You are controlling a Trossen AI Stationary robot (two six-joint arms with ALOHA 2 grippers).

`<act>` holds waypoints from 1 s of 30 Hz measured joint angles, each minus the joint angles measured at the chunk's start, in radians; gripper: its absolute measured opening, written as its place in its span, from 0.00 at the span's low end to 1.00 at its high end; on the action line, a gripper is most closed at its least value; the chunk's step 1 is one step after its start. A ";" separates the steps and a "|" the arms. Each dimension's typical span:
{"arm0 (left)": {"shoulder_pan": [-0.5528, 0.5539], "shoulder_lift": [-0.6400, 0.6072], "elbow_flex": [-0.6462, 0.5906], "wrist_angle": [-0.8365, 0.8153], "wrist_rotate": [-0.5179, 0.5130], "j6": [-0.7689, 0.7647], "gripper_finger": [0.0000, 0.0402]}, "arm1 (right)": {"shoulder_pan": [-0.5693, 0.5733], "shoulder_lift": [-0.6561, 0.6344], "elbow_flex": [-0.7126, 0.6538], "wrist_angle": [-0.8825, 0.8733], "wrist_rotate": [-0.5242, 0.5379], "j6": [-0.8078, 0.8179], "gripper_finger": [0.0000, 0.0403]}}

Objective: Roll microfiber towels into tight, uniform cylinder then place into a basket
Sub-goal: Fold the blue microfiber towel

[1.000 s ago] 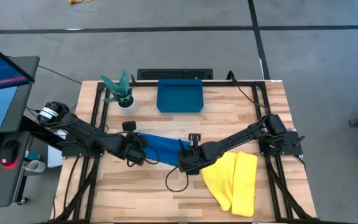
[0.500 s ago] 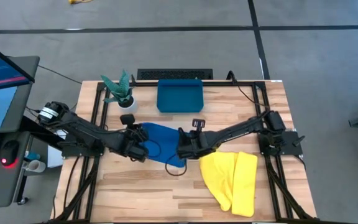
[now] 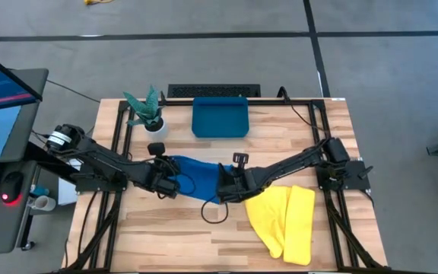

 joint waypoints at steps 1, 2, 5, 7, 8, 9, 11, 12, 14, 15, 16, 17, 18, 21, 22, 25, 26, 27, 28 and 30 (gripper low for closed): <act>-0.003 0.000 0.000 0.003 0.009 -0.003 0.00 | 0.004 0.000 0.000 0.001 -0.003 0.000 0.03; -0.009 0.000 0.000 0.004 0.020 -0.004 0.00 | 0.008 0.000 0.000 0.006 -0.007 0.000 0.03; -0.040 0.000 0.000 0.004 0.059 -0.005 0.00 | 0.016 0.016 0.000 0.038 -0.033 0.000 0.03; -0.063 0.000 0.000 0.006 0.080 -0.008 0.00 | 0.025 0.019 -0.002 0.044 -0.045 -0.001 0.03; -0.073 0.000 0.000 0.007 0.089 -0.018 0.00 | 0.029 0.022 -0.001 0.052 -0.045 -0.001 0.03; -0.082 0.000 0.000 0.006 0.091 -0.028 0.00 | 0.032 0.033 0.003 0.058 -0.044 -0.001 0.03; -0.097 0.000 0.000 0.008 0.108 -0.038 0.00 | 0.037 0.058 -0.002 0.042 -0.050 -0.001 0.03; -0.101 0.000 0.000 0.011 0.127 -0.039 0.00 | 0.040 0.070 -0.004 0.035 -0.052 -0.003 0.03; -0.107 0.000 0.000 0.008 0.176 -0.037 0.00 | 0.045 0.085 0.004 0.049 -0.055 -0.002 0.03; -0.110 0.000 0.000 0.008 0.198 -0.031 0.00 | 0.046 0.085 0.004 0.043 -0.056 -0.003 0.03; -0.111 0.000 0.000 0.012 0.212 -0.028 0.00 | 0.050 0.085 0.004 0.040 -0.059 -0.003 0.03; -0.112 0.000 0.000 0.012 0.227 -0.026 0.00 | 0.052 0.085 0.004 0.048 -0.067 -0.003 0.03; -0.112 0.000 0.000 0.011 0.242 -0.026 0.00 | 0.053 0.085 0.004 0.055 -0.071 -0.002 0.03; -0.112 0.000 0.000 0.011 0.287 -0.025 0.00 | 0.059 0.084 0.004 0.066 -0.072 -0.002 0.03; -0.112 0.000 0.000 0.011 0.299 -0.024 0.01 | 0.059 0.082 0.004 0.072 -0.075 -0.002 0.03; -0.112 0.000 0.000 0.011 0.314 -0.026 0.02 | 0.056 0.078 0.004 0.093 -0.136 -0.002 0.04; -0.112 0.000 0.000 0.011 0.316 -0.026 0.03 | 0.056 0.079 0.004 0.098 -0.159 -0.002 0.04; -0.112 0.000 0.000 0.011 0.316 -0.026 0.03 | 0.056 0.081 0.004 0.102 -0.172 -0.002 0.05; -0.112 0.000 0.000 0.011 0.316 -0.026 0.04 | 0.056 0.082 0.004 0.106 -0.177 -0.002 0.06; -0.112 0.000 0.000 0.009 0.317 -0.027 0.05 | 0.057 0.082 0.004 0.103 -0.177 -0.003 0.08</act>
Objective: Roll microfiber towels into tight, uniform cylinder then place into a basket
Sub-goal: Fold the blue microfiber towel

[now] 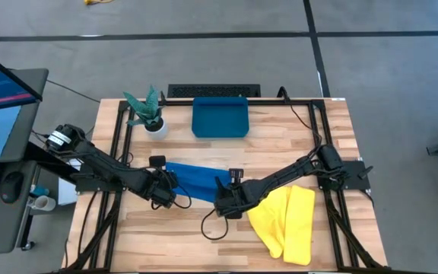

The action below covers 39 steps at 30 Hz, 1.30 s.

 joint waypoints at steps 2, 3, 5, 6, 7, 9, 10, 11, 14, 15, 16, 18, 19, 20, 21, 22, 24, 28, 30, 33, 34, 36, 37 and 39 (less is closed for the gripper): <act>0.000 0.000 0.000 -0.001 0.009 -0.001 0.07 | 0.000 0.000 0.000 0.009 0.000 -0.005 0.11; 0.000 0.000 0.000 -0.001 0.014 -0.002 0.08 | 0.000 0.000 0.000 0.016 0.000 -0.006 0.13; 0.000 0.000 0.000 -0.001 0.025 -0.004 0.11 | 0.000 0.000 0.000 0.028 -0.001 -0.007 0.16; 0.000 0.000 0.000 -0.001 0.034 -0.008 0.12 | 0.000 0.000 0.000 0.030 -0.001 -0.007 0.18; 0.000 0.000 0.000 -0.001 0.041 -0.013 0.14 | 0.000 0.000 0.000 0.031 -0.001 -0.007 0.20; 0.000 0.000 0.000 0.000 0.045 -0.026 0.17 | 0.000 0.000 0.000 0.040 -0.001 -0.007 0.23; 0.000 0.000 0.000 0.000 0.051 -0.030 0.19 | 0.000 0.000 0.000 0.043 -0.001 -0.007 0.25; 0.000 0.000 0.000 0.000 0.063 -0.034 0.21 | 0.000 0.000 0.000 0.045 -0.001 -0.007 0.27; 0.000 0.000 0.000 0.001 0.129 -0.036 0.25 | 0.001 0.000 0.000 0.044 -0.003 -0.007 0.32; 0.000 0.000 0.000 0.001 0.153 -0.034 0.26 | 0.003 -0.003 0.000 0.041 -0.006 -0.007 0.34; 0.000 0.000 0.000 0.001 0.172 -0.034 0.27 | 0.006 -0.006 0.000 0.036 -0.008 -0.007 0.35; -0.002 0.000 0.007 -0.001 0.180 -0.038 0.28 | 0.012 -0.011 0.000 0.039 -0.007 -0.007 0.37; -0.005 0.000 0.014 0.000 0.178 -0.037 0.28 | 0.015 -0.014 0.000 0.032 -0.008 -0.003 0.38; -0.009 0.000 0.022 0.000 0.169 -0.031 0.28 | 0.016 -0.017 0.004 0.014 -0.007 0.002 0.38; -0.014 0.000 0.030 -0.001 0.154 -0.022 0.28 | 0.018 -0.021 0.011 0.001 -0.007 0.009 0.39; -0.019 0.000 0.040 -0.001 0.137 -0.012 0.28 | 0.021 -0.024 0.022 -0.001 -0.007 0.016 0.39; -0.026 0.000 0.059 0.000 0.094 0.005 0.28 | 0.026 -0.027 0.039 -0.029 0.004 0.019 0.39; -0.031 0.000 0.074 0.003 -0.002 0.019 0.28 | 0.038 -0.027 0.066 -0.064 0.018 0.019 0.37; -0.029 0.000 0.066 0.010 -0.035 0.019 0.28 | 0.042 -0.026 0.064 -0.080 0.030 0.020 0.35; -0.017 0.000 0.041 0.012 -0.040 0.000 0.28 | 0.041 -0.026 0.063 -0.112 0.038 0.026 0.33; -0.012 0.000 0.031 0.020 -0.033 -0.014 0.28 | 0.040 -0.026 0.061 -0.120 0.041 0.027 0.32; 0.001 0.000 0.008 0.083 0.002 -0.030 0.28 | 0.040 -0.026 0.047 -0.141 0.055 0.027 0.31; 0.007 0.000 -0.005 0.128 0.013 -0.025 0.28 | 0.040 -0.025 0.045 -0.161 0.064 0.029 0.30; 0.023 0.000 -0.026 0.202 0.012 0.002 0.28 | 0.041 -0.025 0.045 -0.208 0.095 0.046 0.29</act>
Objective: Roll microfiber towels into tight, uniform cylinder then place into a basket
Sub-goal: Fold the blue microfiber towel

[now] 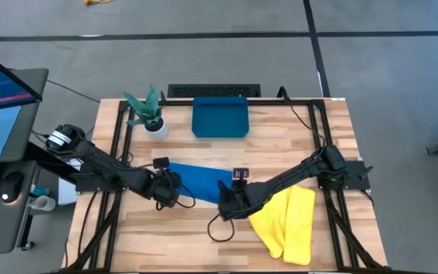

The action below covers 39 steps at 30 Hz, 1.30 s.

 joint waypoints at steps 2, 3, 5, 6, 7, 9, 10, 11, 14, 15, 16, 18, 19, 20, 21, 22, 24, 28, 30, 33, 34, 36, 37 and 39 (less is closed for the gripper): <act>0.028 0.000 -0.008 0.023 -0.027 0.023 0.28 | 0.000 0.000 0.000 -0.040 0.031 0.027 0.28; 0.045 0.000 -0.008 0.025 -0.034 0.032 0.28 | 0.000 0.000 0.000 -0.058 0.042 0.040 0.28; 0.083 0.000 -0.008 0.028 -0.033 0.052 0.28 | -0.001 0.000 0.000 -0.070 0.047 0.063 0.27; 0.100 0.000 -0.008 0.027 -0.023 0.062 0.28 | -0.001 0.000 0.000 -0.071 0.046 0.069 0.26; 0.117 0.000 -0.008 0.029 -0.003 0.069 0.28 | 0.001 0.000 0.000 -0.071 0.046 0.074 0.26; 0.146 0.000 -0.008 0.034 0.046 0.084 0.28 | 0.005 0.000 0.000 -0.070 0.044 0.078 0.25; 0.155 0.000 -0.008 0.045 0.070 0.090 0.28 | 0.007 0.000 0.000 -0.071 0.043 0.078 0.25; 0.161 0.000 -0.008 0.054 0.087 0.092 0.28 | 0.007 0.000 0.000 -0.070 0.041 0.078 0.24; 0.168 0.000 -0.008 0.055 0.103 0.097 0.28 | 0.006 0.000 0.000 -0.068 0.041 0.078 0.24; 0.169 0.000 -0.008 0.056 0.104 0.097 0.28 | 0.006 0.000 0.000 -0.068 0.042 0.079 0.24; 0.169 0.000 -0.008 0.060 0.105 0.097 0.28 | 0.006 0.000 0.000 -0.067 0.042 0.079 0.24; 0.170 0.000 -0.008 0.072 0.118 0.097 0.28 | 0.006 0.000 0.000 -0.067 0.041 0.079 0.24; 0.170 0.000 -0.008 0.078 0.133 0.097 0.28 | 0.006 0.000 0.000 -0.067 0.041 0.079 0.24; 0.170 0.003 -0.008 0.079 0.143 0.098 0.28 | 0.006 0.000 0.000 -0.067 0.041 0.079 0.24; 0.170 0.011 -0.008 0.081 0.145 0.098 0.28 | 0.006 0.000 0.000 -0.067 0.041 0.079 0.24; 0.170 0.019 -0.008 0.080 0.144 0.100 0.28 | 0.006 0.000 0.000 -0.066 0.041 0.079 0.24; 0.171 0.033 -0.008 0.083 0.135 0.100 0.28 | 0.006 0.000 0.000 -0.059 0.041 0.079 0.24; 0.171 0.058 -0.008 0.107 0.127 0.101 0.28 | 0.006 0.000 0.000 -0.058 0.041 0.079 0.24; 0.171 0.070 -0.008 0.107 0.123 0.101 0.28 | 0.006 0.000 0.000 -0.058 0.041 0.078 0.24; 0.171 0.084 -0.008 0.117 0.143 0.101 0.28 | 0.006 0.000 0.000 -0.058 0.041 0.078 0.24; 0.171 0.087 -0.008 0.113 0.156 0.101 0.28 | 0.006 0.000 0.000 -0.058 0.041 0.078 0.24; 0.169 0.090 -0.009 0.115 0.179 0.100 0.28 | 0.006 0.000 0.000 -0.058 0.041 0.079 0.24; 0.167 0.093 -0.008 0.121 0.192 0.100 0.28 | 0.006 0.000 0.000 -0.059 0.041 0.078 0.24; 0.160 0.093 -0.008 0.109 0.203 0.100 0.28 | 0.006 0.000 0.000 -0.058 0.040 0.078 0.24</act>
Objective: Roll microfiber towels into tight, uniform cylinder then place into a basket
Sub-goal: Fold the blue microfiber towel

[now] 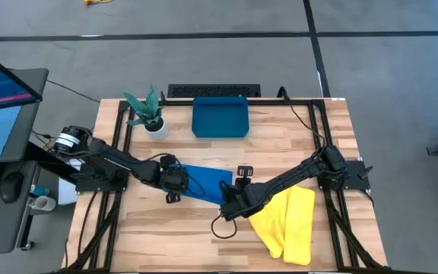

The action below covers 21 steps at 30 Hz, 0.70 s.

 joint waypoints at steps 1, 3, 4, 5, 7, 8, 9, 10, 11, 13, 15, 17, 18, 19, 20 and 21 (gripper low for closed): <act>-0.006 0.000 0.000 0.002 0.006 0.000 0.28 | 0.000 0.000 0.000 -0.001 0.000 0.000 0.24; -0.019 0.000 0.000 -0.005 0.010 -0.001 0.28 | 0.000 0.000 0.000 0.000 -0.001 0.000 0.24; -0.027 0.000 0.000 -0.014 0.011 -0.006 0.28 | 0.000 0.000 0.000 0.000 -0.001 0.000 0.24; -0.035 0.000 0.000 -0.024 0.011 -0.009 0.28 | 0.000 0.000 0.000 -0.001 -0.001 0.000 0.24; -0.054 0.000 0.000 -0.040 0.015 -0.019 0.28 | -0.001 0.000 0.000 -0.001 -0.001 0.000 0.24; -0.064 0.000 0.000 -0.044 0.018 -0.029 0.28 | -0.002 0.000 0.000 -0.001 -0.001 0.000 0.24; -0.076 0.000 0.000 -0.043 0.019 -0.040 0.28 | -0.002 0.000 0.000 -0.001 -0.001 0.000 0.24; -0.087 0.000 0.000 -0.042 0.024 -0.051 0.28 | -0.002 0.000 0.000 0.000 -0.001 0.000 0.24; -0.098 0.000 0.000 -0.040 0.033 -0.062 0.28 | -0.003 0.000 0.000 0.000 -0.001 0.000 0.24; -0.120 0.000 0.003 -0.041 0.047 -0.094 0.28 | -0.005 0.000 0.000 0.003 -0.001 0.000 0.24; -0.147 0.000 0.012 -0.041 0.054 -0.113 0.28 | -0.009 0.000 0.000 0.007 0.000 0.000 0.24; -0.173 0.000 0.023 -0.042 0.049 -0.120 0.28 | -0.013 0.000 0.000 0.009 0.000 0.000 0.24; -0.185 0.000 0.030 -0.042 0.041 -0.123 0.28 | -0.016 0.000 0.000 0.011 -0.001 0.000 0.24; -0.194 0.000 0.038 -0.040 0.036 -0.127 0.28 | -0.018 0.000 0.000 0.010 0.000 0.000 0.24; -0.203 0.000 0.046 -0.040 0.036 -0.133 0.28 | -0.022 0.000 0.000 0.011 0.000 0.000 0.24; -0.210 0.000 0.053 -0.040 0.036 -0.140 0.28 | -0.024 0.000 0.000 0.011 0.000 0.000 0.24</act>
